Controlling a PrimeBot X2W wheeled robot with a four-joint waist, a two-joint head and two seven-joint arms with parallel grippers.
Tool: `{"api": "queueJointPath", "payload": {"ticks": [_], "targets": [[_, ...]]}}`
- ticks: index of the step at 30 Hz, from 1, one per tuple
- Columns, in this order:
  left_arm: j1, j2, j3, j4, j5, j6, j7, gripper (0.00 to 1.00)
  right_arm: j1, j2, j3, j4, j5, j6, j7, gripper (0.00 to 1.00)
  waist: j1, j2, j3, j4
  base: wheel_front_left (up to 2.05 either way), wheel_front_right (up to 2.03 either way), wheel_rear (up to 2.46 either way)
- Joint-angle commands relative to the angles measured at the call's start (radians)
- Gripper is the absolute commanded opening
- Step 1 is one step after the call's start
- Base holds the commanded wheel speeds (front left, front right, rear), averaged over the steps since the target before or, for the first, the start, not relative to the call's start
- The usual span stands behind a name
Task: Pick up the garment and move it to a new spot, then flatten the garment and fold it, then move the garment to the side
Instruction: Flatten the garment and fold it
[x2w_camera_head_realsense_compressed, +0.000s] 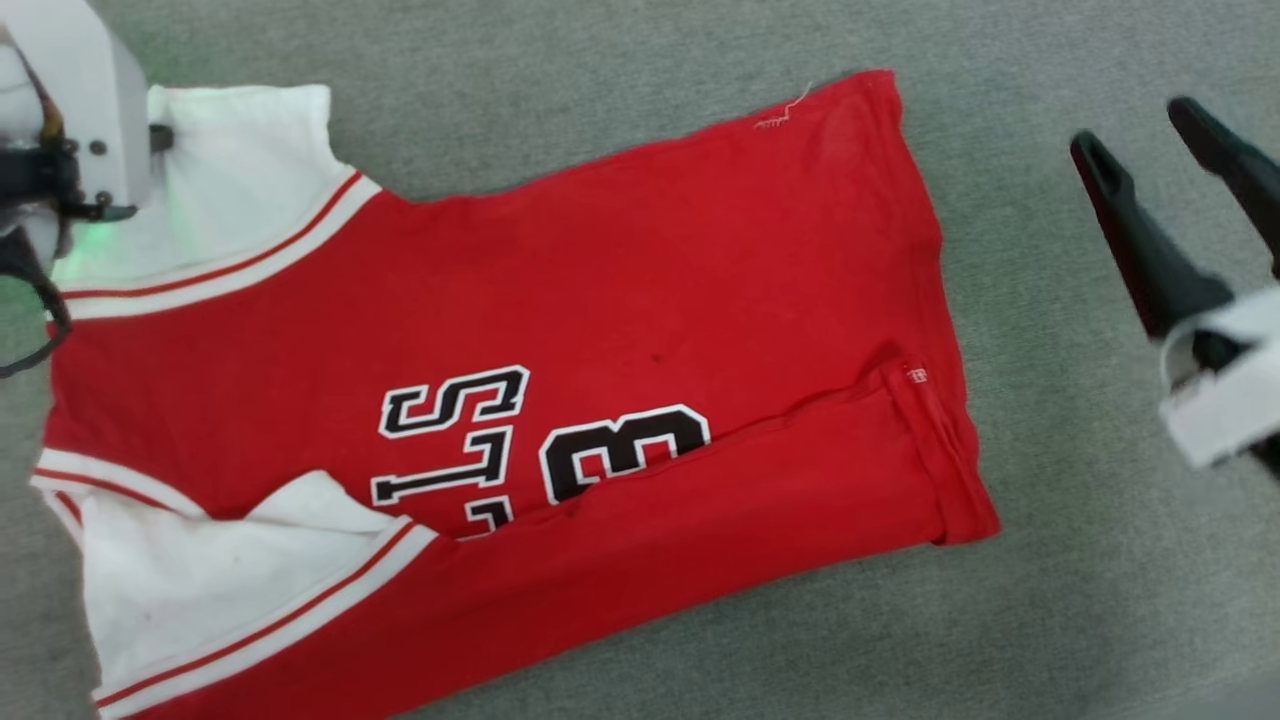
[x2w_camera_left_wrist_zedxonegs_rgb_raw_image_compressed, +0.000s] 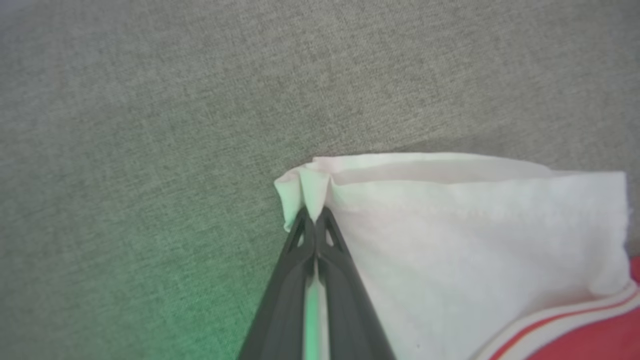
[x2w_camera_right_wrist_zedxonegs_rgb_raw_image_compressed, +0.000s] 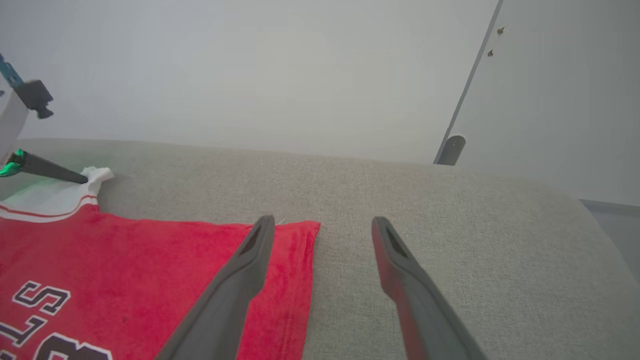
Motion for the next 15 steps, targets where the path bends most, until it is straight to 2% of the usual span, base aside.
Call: {"api": "queueJointPath", "payload": {"ticks": [1,6,15], "targets": [[0.043,-0.022,-0.026,0.022,-0.001,0.001,0.008,0.00,-0.037,0.014,-0.002,0.027,0.031,-0.001,0.036,1.00,0.0000,0.0000,0.000,0.011,0.00,0.00,0.00],[0.017,-0.052,-0.024,0.041,0.003,-0.006,0.001,0.00,-0.183,0.000,0.047,0.179,0.059,0.000,0.216,1.00,0.0000,0.0000,0.010,0.035,0.00,0.00,0.00],[-0.024,-0.094,-0.022,0.091,0.014,-0.026,-0.027,0.00,-0.416,0.046,0.136,0.525,0.079,0.000,0.365,1.00,0.0000,0.0000,0.027,0.066,0.00,0.00,0.00]]}}
